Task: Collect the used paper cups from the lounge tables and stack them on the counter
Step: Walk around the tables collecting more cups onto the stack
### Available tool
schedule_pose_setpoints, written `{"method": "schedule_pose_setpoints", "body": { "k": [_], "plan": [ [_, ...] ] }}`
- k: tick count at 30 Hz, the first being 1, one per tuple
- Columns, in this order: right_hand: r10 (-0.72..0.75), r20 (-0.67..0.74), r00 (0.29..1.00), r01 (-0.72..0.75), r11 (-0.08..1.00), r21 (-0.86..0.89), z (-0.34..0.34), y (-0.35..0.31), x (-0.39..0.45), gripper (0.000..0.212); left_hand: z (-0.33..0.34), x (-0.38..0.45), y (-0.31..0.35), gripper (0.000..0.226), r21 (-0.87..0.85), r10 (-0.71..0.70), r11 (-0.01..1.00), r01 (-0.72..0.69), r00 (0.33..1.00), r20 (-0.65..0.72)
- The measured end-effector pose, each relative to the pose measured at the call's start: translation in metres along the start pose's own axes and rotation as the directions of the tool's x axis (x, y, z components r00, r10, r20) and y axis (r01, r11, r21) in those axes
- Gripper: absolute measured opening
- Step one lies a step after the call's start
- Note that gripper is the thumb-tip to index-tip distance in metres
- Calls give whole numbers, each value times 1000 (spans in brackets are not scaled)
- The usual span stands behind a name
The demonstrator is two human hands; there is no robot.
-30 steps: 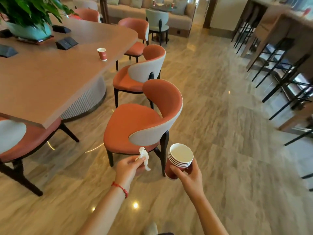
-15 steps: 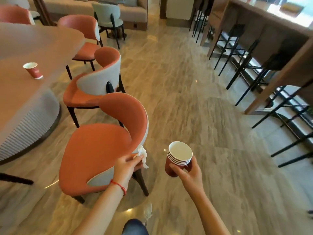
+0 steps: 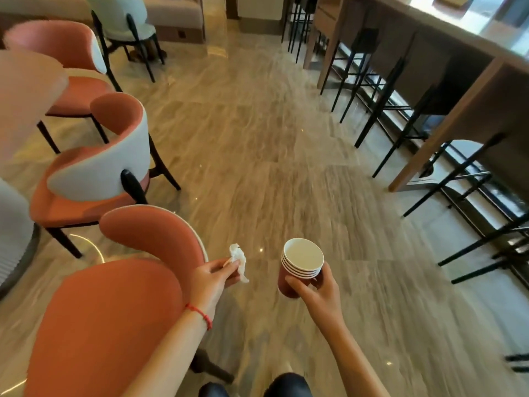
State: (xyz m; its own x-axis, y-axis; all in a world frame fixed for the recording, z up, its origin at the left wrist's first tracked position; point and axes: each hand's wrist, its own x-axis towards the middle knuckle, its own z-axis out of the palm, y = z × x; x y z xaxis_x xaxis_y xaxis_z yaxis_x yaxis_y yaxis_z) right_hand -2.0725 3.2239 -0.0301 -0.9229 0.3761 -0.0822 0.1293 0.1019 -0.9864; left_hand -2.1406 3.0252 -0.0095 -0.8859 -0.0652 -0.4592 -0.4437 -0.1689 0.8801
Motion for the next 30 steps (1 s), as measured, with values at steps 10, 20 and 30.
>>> {"method": "schedule_pose_setpoints", "body": {
  "k": [10,20,30],
  "plan": [
    [-12,179,984,16,1000,-19,-27,-11,186,52,101,104,37,11,-92,-21,996,5,985,-174],
    [-26,356,934,49,997,-57,-13,-29,326,56,144,170,80,4,-143,-12,989,-40,938,-346],
    [-70,561,825,125,990,-59,118,-51,430,55,92,268,127,5,-231,-44,968,-95,845,-533]
  ]
}}
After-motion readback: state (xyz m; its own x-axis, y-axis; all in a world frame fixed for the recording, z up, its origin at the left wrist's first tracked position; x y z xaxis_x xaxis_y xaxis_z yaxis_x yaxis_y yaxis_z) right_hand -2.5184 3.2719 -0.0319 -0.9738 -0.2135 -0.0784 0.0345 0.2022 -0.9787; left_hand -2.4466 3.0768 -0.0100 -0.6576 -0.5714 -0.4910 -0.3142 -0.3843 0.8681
